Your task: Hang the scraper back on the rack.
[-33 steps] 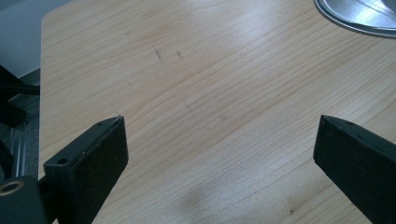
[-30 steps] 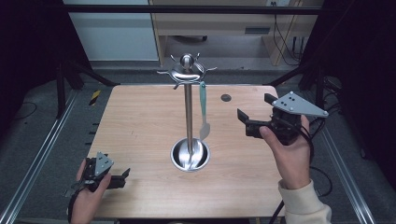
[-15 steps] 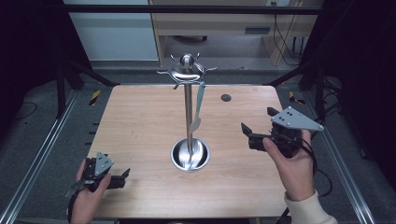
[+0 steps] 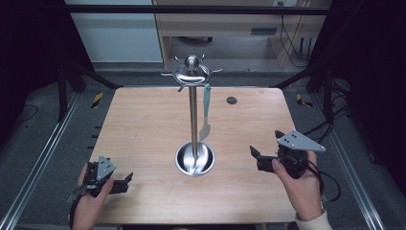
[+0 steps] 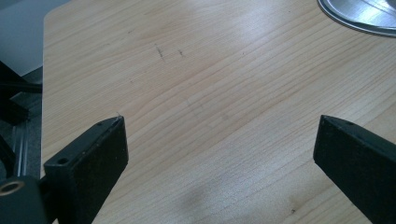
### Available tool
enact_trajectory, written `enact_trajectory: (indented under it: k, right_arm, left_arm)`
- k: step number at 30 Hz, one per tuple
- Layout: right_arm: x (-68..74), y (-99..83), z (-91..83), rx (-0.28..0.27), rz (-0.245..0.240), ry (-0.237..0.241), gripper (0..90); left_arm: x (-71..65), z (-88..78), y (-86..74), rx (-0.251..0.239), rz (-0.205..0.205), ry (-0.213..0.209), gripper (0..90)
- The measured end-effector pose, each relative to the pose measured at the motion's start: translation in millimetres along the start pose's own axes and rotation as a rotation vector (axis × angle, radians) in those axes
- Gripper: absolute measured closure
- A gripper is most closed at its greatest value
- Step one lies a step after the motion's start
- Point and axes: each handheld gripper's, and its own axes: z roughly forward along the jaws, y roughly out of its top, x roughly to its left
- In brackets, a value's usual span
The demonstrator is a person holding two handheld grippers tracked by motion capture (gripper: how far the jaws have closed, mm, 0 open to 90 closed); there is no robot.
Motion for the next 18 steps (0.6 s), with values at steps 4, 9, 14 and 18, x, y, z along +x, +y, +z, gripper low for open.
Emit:
enact_trajectory:
  k: [4, 9, 14, 18]
  right_arm:
    - [0.2, -11.5, 3.7, 0.013, 0.01, -0.032, 9.4]
    - [-1.9, -26.2, 8.4, 0.048, 0.027, -0.044, 8.9]
    - [-2.0, -43.2, 14.1, 0.065, 0.029, -0.042, 8.7]
    - [-2.5, -56.9, 21.2, 0.081, 0.042, -0.044, 8.7]
  left_arm:
    - [0.0, 0.2, 0.2, -0.002, -0.001, 0.001, 2.8]
    - [0.4, -0.5, 0.2, -0.001, 0.0, 0.001, 2.8]
    - [0.1, -0.2, 0.2, -0.003, 0.0, 0.002, 2.8]
    - [-0.3, 0.2, 0.5, -0.002, 0.002, 0.002, 2.8]
